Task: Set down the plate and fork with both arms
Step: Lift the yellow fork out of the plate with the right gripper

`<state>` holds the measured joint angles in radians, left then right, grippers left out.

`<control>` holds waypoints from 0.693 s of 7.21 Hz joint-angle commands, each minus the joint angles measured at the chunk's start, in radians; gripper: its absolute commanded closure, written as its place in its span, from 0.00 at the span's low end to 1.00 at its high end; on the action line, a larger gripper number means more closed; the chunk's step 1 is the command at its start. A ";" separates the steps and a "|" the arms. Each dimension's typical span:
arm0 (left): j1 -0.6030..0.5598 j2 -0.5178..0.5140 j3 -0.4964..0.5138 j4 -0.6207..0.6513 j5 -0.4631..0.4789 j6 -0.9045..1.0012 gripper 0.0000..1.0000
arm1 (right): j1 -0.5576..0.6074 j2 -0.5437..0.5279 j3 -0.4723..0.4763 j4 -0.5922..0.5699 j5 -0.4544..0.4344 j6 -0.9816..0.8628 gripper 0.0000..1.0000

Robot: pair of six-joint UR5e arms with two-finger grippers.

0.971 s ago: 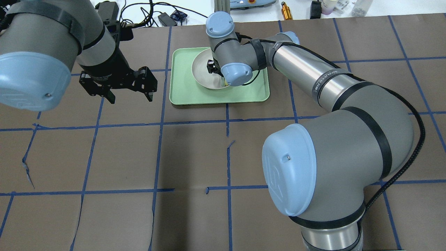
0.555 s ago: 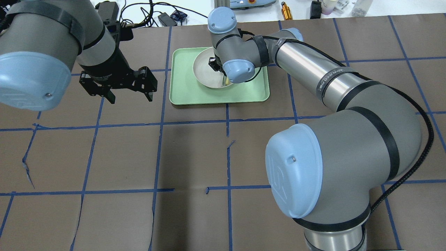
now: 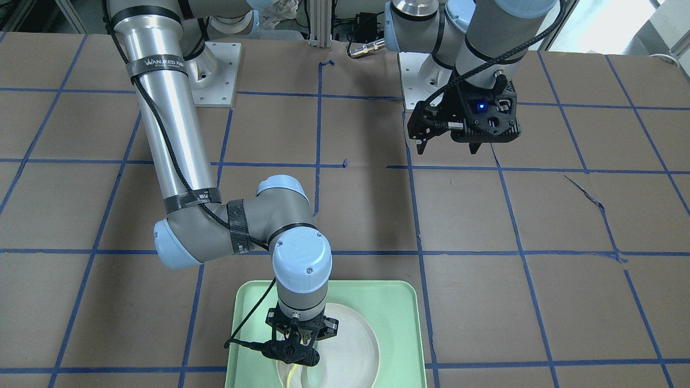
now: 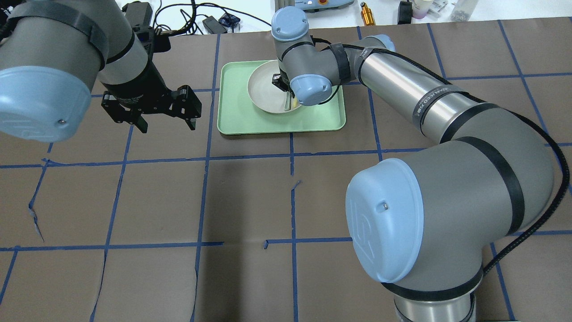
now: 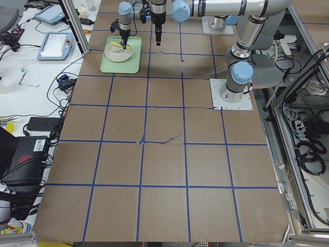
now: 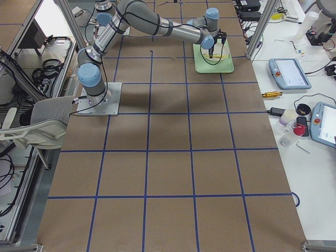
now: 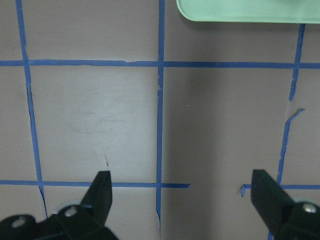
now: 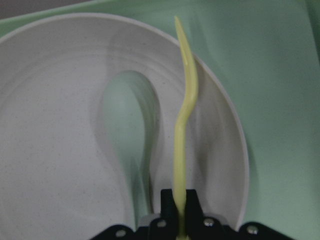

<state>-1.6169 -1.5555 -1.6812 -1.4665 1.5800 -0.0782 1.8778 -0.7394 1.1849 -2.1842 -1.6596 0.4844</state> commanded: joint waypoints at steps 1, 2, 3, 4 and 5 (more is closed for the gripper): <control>0.000 0.000 0.000 0.000 0.000 0.000 0.00 | 0.000 -0.008 0.001 0.001 -0.002 -0.013 1.00; 0.000 0.000 0.000 0.000 0.000 0.002 0.00 | 0.000 -0.014 -0.001 0.001 -0.002 -0.018 1.00; 0.000 0.000 0.000 0.000 0.000 0.000 0.00 | -0.015 -0.044 0.001 0.003 -0.011 -0.062 1.00; 0.000 -0.001 0.000 0.000 -0.002 0.000 0.00 | -0.066 -0.082 0.005 0.042 -0.005 -0.149 1.00; 0.000 -0.005 -0.002 0.002 -0.002 0.000 0.00 | -0.116 -0.107 0.019 0.082 -0.002 -0.221 1.00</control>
<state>-1.6168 -1.5574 -1.6816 -1.4661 1.5790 -0.0781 1.8177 -0.8119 1.1920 -2.1450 -1.6646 0.3505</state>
